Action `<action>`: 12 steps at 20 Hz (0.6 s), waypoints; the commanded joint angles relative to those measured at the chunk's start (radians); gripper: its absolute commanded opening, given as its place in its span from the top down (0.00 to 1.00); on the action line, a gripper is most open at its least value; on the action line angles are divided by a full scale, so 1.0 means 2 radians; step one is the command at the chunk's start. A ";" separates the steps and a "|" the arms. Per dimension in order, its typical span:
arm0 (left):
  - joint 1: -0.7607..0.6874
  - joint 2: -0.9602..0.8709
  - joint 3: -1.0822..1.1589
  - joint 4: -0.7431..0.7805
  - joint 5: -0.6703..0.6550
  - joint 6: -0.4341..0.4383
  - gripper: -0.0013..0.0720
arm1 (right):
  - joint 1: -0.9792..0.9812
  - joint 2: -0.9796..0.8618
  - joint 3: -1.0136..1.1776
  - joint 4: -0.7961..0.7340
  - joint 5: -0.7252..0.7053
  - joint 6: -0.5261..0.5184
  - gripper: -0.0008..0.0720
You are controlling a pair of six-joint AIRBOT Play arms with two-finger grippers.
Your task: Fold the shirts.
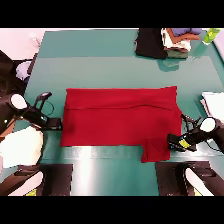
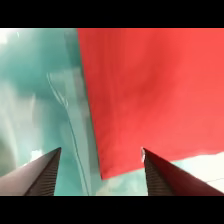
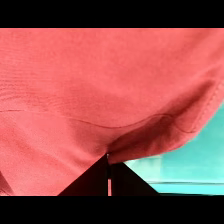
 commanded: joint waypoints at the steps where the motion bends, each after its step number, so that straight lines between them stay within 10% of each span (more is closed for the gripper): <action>1: 0.000 0.000 -0.052 -0.018 0.005 0.001 0.16 | 0.000 0.000 -0.001 -0.004 -0.009 -0.001 0.96; 6: -0.002 0.000 -0.091 -0.063 0.010 0.001 0.16 | 0.000 0.000 -0.001 -0.004 -0.009 -0.001 0.96; 9: -0.002 0.000 -0.091 -0.063 0.008 0.002 0.74 | 0.000 0.000 -0.001 -0.004 -0.009 -0.002 0.96; 11: -0.002 0.000 -0.091 -0.063 0.009 0.001 0.74 | 0.001 0.000 0.001 -0.004 -0.008 -0.003 0.96; 12: -0.002 0.000 -0.091 -0.062 0.009 0.011 0.94 | 0.001 0.000 0.005 -0.004 -0.006 -0.004 0.96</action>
